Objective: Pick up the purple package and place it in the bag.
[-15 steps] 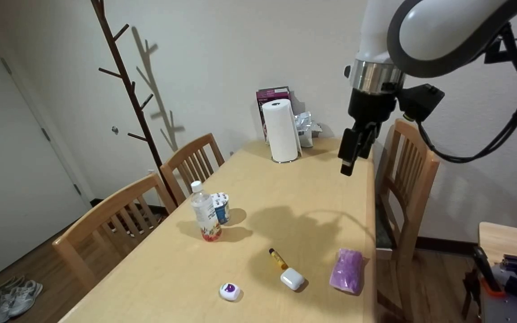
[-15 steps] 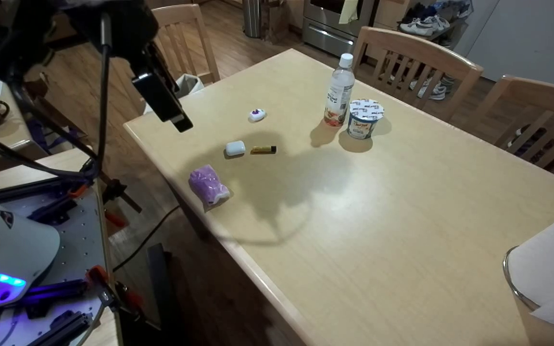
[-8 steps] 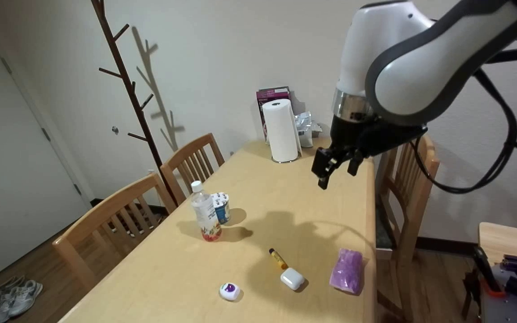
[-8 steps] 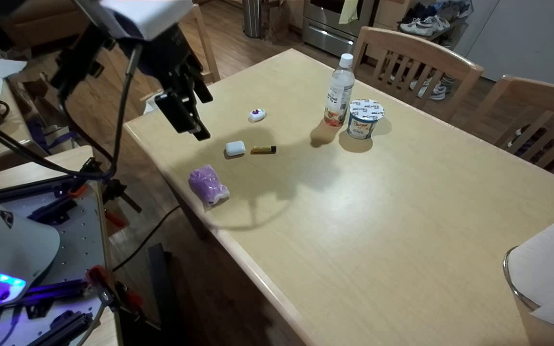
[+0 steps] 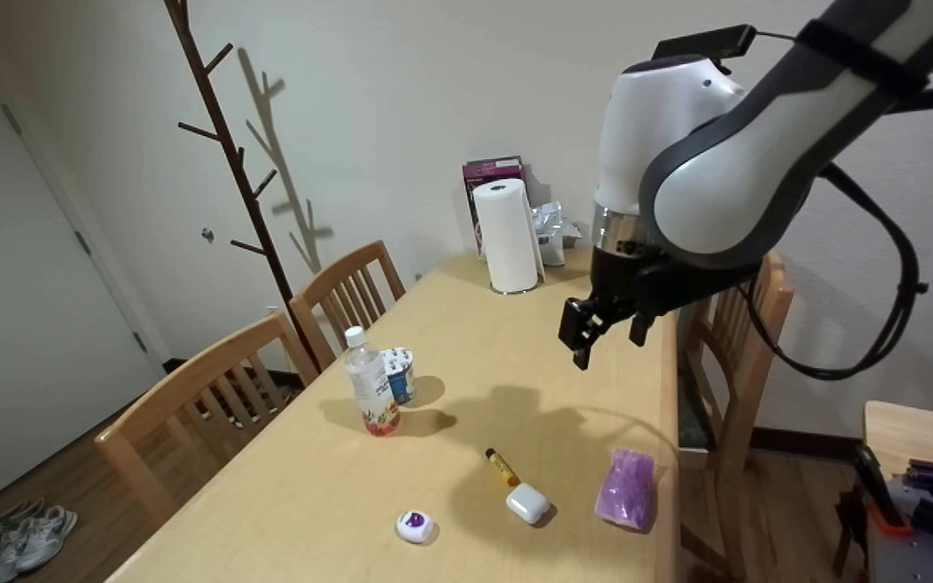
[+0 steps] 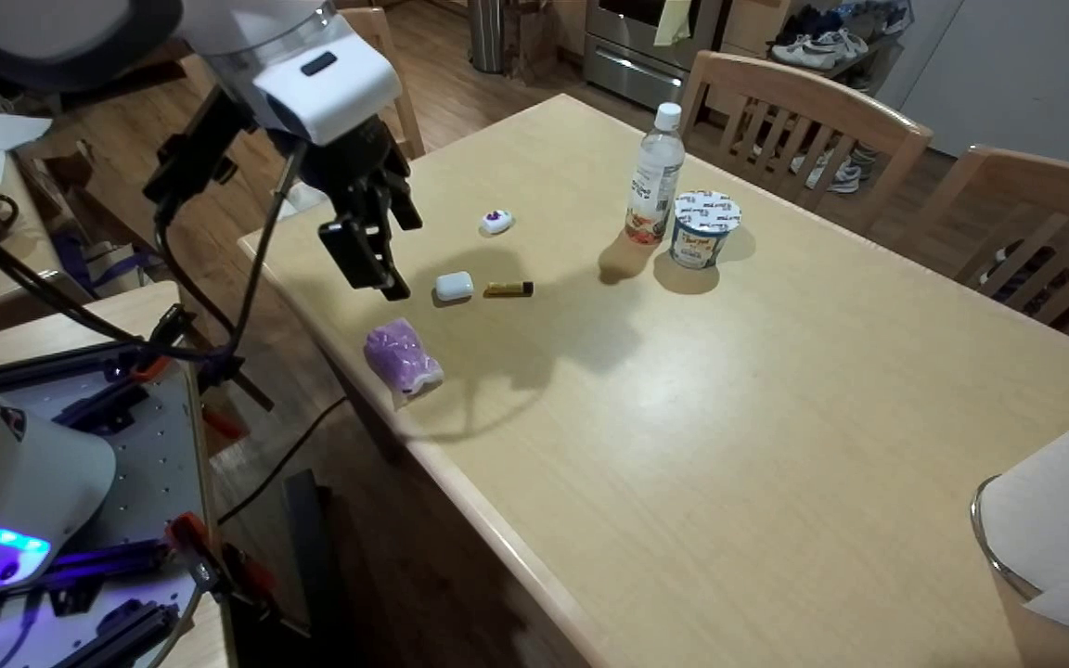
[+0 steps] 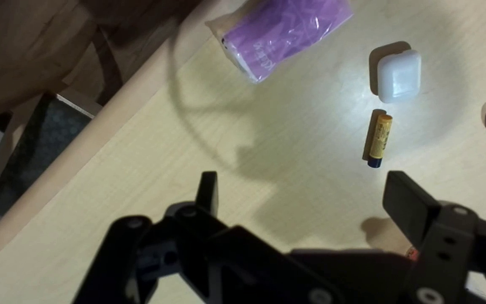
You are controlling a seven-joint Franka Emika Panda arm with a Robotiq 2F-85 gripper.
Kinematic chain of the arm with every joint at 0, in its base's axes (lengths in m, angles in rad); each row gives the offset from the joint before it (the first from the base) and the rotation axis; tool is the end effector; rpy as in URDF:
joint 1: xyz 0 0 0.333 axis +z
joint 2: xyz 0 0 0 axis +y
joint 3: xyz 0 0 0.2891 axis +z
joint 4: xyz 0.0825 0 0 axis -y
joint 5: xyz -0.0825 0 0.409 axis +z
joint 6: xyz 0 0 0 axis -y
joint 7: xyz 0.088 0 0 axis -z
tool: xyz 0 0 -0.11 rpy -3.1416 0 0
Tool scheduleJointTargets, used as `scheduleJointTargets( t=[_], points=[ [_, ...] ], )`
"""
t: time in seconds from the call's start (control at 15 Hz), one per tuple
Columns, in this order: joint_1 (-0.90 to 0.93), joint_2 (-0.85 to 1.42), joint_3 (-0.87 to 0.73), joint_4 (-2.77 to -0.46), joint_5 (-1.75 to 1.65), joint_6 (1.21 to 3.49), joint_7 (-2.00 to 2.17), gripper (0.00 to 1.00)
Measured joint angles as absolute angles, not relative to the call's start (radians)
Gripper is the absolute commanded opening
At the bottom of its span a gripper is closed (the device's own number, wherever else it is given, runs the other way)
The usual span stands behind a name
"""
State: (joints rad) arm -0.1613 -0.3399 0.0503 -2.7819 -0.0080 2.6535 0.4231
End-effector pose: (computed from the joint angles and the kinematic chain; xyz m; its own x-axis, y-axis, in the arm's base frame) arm 0.4142 -0.0480 0.2840 0.8427 -0.4998 0.1999 -0.4974 -0.8650 -0.0660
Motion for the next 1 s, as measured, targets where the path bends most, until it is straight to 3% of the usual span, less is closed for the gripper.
scheduleJointTargets(
  t=[0.47,0.8,1.0],
  points=[
    [-0.171,-0.154,0.068,-2.786,-0.004,2.779,0.643,1.0],
    [-0.171,-0.16,0.06,-2.777,-0.019,2.78,0.67,1.0],
    [-0.229,-0.133,0.094,-2.779,-0.152,2.821,0.89,1.0]
  ],
)
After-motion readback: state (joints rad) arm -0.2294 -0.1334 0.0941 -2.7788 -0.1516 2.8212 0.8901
